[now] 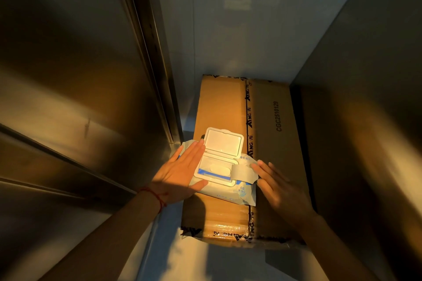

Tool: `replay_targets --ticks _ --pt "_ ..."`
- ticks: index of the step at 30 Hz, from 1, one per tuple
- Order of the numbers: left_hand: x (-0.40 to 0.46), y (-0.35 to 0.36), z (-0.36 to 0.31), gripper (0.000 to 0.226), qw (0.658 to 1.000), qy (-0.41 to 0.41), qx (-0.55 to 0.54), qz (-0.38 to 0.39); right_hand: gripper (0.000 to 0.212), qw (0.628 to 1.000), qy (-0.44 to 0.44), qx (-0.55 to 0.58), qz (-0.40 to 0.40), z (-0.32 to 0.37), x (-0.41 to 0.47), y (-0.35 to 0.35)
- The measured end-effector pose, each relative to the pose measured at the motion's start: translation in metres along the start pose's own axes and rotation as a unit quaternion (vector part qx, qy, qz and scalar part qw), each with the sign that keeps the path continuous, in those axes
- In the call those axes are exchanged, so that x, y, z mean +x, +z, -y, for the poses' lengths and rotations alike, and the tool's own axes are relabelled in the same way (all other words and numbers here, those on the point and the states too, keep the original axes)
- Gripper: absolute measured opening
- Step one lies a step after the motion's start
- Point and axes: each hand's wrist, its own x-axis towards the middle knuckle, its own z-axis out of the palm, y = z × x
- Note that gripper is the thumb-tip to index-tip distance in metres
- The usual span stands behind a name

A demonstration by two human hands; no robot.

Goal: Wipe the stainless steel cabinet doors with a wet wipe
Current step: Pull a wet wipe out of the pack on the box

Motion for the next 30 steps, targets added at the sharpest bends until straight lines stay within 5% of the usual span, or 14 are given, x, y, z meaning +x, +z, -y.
replay_targets --ticks 3,6,8,16,23,30 --pt "0.001 0.001 0.001 0.092 1.0 0.001 -0.004 0.008 0.06 1.0 0.023 0.02 0.004 0.0 0.0 -0.004" --pt "0.0 -0.001 -0.001 0.087 1.0 0.002 -0.001 0.011 0.017 0.998 0.026 0.035 -0.047 0.003 0.002 -0.005" --pt "-0.001 -0.002 -0.001 0.086 1.0 0.001 -0.002 0.011 0.038 0.996 0.04 0.046 -0.062 0.006 0.004 -0.009" --pt "-0.002 -0.004 -0.002 0.085 1.0 0.002 -0.001 0.01 0.025 0.987 0.031 0.053 -0.151 0.015 0.03 -0.027" --pt "0.0 -0.003 -0.002 0.085 1.0 -0.001 -0.009 0.023 0.023 0.989 0.051 0.031 -0.136 0.031 0.051 -0.037" --pt "0.0 0.001 -0.002 0.086 1.0 0.005 -0.014 0.006 0.046 0.996 0.073 0.037 -0.02 0.048 0.064 -0.039"
